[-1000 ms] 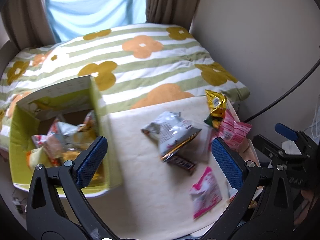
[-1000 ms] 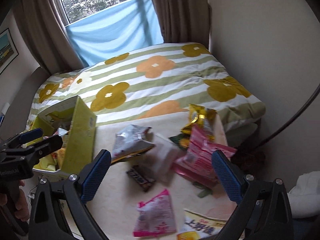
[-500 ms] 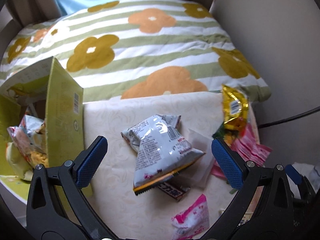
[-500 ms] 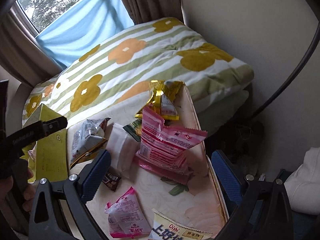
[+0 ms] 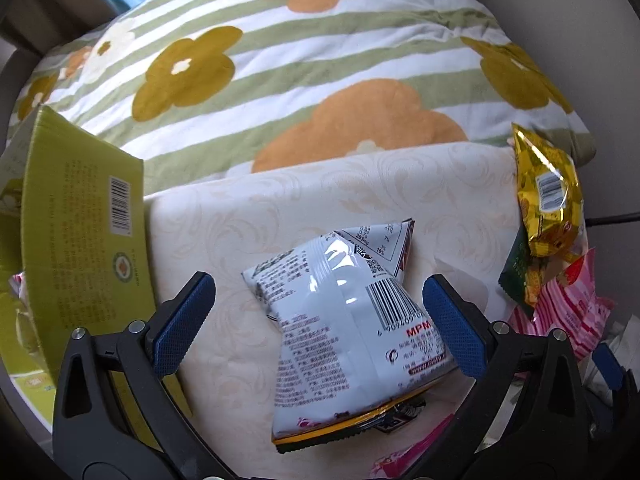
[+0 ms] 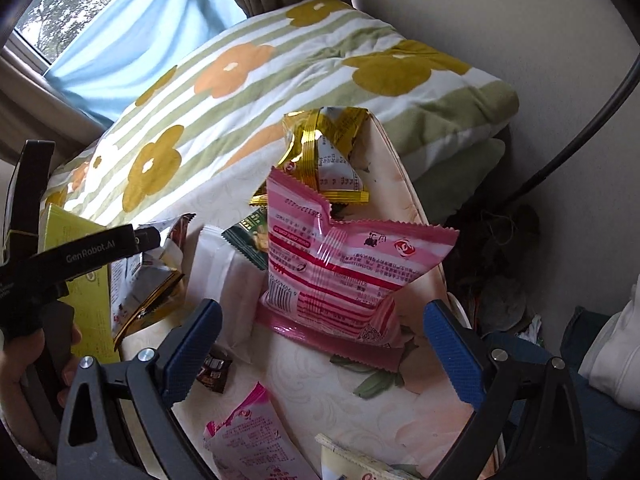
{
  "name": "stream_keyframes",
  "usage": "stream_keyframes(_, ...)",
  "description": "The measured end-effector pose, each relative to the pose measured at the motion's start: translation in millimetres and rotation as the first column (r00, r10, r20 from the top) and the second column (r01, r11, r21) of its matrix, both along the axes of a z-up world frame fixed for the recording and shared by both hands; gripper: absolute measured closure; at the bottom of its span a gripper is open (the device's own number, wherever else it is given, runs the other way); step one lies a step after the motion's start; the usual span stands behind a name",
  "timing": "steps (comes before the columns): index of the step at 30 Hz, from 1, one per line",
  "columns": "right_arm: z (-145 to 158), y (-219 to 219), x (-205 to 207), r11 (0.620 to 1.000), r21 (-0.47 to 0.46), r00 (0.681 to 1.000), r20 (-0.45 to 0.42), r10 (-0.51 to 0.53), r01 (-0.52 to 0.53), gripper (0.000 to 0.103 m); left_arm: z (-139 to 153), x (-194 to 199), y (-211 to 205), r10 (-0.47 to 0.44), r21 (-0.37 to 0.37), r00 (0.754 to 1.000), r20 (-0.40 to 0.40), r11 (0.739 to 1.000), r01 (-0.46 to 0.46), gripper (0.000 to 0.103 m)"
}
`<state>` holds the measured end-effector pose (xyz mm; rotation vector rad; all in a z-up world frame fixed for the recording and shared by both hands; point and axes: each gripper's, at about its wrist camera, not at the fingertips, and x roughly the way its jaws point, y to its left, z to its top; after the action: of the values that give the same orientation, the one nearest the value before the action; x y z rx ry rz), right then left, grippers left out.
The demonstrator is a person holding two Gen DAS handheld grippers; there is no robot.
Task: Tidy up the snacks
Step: 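Grasp the silver printed snack bag with the left tool while the right tool grasps the pink candy bag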
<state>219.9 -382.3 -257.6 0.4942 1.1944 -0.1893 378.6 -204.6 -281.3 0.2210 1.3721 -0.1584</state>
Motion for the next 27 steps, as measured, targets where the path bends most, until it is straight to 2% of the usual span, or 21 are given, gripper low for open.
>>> stream_keyframes(1,-1,-1,1,1.0,0.0,1.0,-0.003,-0.003,0.003,0.003,-4,0,0,-0.004,0.002,1.0,-0.014,1.0,0.004,0.002)
stream_keyframes(3,-4,-2,3,1.0,-0.004,1.0,-0.01,-0.009,0.009,0.003,-14,-2,3,0.002,-0.006,0.999,-0.05,1.0,-0.002,0.017)
stream_keyframes(5,-6,-1,4,1.0,-0.01,1.0,-0.015,-0.015,0.014,0.003,-22,-5,10,0.016,-0.04,0.996,-0.085,0.999,-0.019,0.02)
stream_keyframes(9,-10,0,6,1.0,-0.022,0.999,-0.032,-0.016,0.015,0.003,-21,-9,13,0.0,-0.061,0.997,-0.081,0.998,-0.005,0.026)
stream_keyframes(22,-19,7,10,0.999,-0.039,0.999,-0.027,-0.037,0.036,0.003,-9,-17,26,-0.01,-0.111,0.999,-0.043,0.994,0.005,0.029)
stream_keyframes(24,-21,9,13,0.998,-0.054,0.999,-0.027,-0.027,0.026,0.005,-4,-17,27,-0.014,-0.106,1.0,-0.027,0.994,0.012,0.029)
stream_keyframes(27,-26,12,18,0.998,-0.064,0.999,-0.039,-0.013,0.01,0.018,2,-19,26,-0.03,-0.088,1.0,-0.003,0.996,0.029,0.029)
